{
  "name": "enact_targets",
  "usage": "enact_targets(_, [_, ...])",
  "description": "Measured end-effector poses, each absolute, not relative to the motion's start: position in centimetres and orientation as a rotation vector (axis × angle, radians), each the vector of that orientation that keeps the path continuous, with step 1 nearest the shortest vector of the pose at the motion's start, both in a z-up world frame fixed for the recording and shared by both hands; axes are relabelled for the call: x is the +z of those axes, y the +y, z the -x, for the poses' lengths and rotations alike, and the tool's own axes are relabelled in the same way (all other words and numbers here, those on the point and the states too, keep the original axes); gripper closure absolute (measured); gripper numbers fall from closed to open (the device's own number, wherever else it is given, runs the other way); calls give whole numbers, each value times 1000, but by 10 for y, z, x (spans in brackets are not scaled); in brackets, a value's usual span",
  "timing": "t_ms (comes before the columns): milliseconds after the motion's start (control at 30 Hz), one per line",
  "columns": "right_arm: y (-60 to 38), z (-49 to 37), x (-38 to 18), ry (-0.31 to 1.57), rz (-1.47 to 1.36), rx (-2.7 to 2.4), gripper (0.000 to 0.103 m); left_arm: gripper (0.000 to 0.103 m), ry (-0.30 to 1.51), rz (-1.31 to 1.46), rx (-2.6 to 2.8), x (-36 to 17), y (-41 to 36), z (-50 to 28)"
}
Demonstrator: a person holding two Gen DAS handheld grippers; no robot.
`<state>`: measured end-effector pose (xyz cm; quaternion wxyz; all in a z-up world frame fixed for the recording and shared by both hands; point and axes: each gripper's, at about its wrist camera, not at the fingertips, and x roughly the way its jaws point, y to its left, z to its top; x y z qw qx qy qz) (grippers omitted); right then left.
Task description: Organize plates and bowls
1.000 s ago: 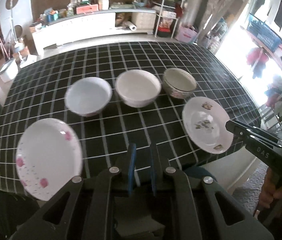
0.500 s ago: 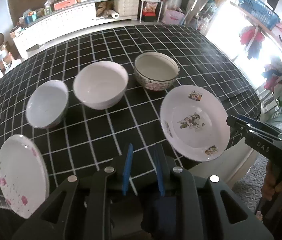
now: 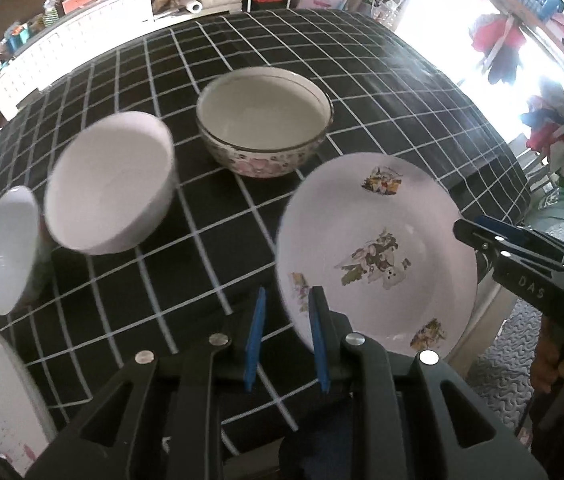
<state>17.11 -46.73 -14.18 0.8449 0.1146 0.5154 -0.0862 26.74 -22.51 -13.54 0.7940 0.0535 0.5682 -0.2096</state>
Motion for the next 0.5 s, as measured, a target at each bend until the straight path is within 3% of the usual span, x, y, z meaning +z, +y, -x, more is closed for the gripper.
enact_targets(167, [-469,-175,-152,1097,-232,-171,58,89,1242,-117,-449,-151,-230,-269])
enact_targets(367, [-459,-177,-157,1110,-212,-134,73,92,1247,-90,-467,-159,-227,-270])
enact_targets(500, [-448,-178,-156,1110,-164,-154,73,92,1241,-95,-457,-159,-224,-270])
